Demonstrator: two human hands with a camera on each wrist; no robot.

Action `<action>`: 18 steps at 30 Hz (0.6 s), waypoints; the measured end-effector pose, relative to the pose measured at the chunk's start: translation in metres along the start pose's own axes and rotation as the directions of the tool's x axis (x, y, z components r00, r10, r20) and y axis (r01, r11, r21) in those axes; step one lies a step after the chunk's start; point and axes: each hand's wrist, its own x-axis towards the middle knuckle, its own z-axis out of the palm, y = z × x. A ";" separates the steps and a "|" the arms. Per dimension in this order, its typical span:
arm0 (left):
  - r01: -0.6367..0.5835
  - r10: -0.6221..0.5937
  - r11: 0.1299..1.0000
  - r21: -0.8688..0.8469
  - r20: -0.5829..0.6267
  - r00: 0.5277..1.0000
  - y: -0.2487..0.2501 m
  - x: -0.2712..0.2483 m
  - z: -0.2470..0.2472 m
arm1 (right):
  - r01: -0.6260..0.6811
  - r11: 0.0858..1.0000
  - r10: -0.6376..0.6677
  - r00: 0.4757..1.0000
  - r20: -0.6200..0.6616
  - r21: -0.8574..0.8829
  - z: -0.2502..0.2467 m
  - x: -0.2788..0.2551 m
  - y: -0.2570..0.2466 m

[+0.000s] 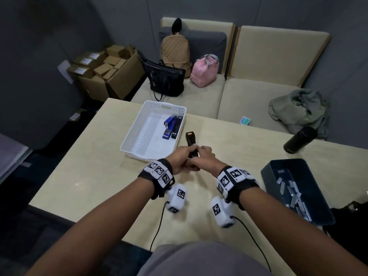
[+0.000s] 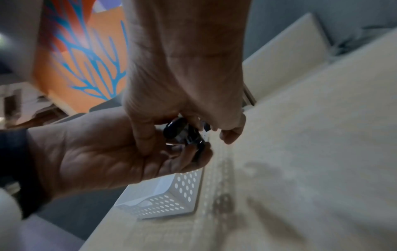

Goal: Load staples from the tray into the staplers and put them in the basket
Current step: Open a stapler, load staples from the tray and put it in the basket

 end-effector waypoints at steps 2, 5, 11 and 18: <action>-0.080 0.087 0.995 0.060 -0.141 0.986 0.017 0.003 -0.030 | 0.054 0.995 -0.048 0.996 0.075 -0.081 0.003 0.008 -0.016; -0.148 0.213 0.960 0.236 -0.281 0.936 0.042 0.008 -0.074 | 0.051 0.993 -0.039 0.994 0.106 -0.111 0.014 0.018 -0.022; -0.011 0.234 0.897 0.443 -0.453 0.860 0.081 0.045 -0.144 | -0.037 0.996 0.041 0.998 0.053 -0.079 0.035 0.036 -0.011; 0.096 0.201 0.851 0.517 -0.488 0.849 0.090 0.101 -0.172 | -0.088 0.996 0.088 0.996 -0.010 -0.018 0.050 0.052 0.003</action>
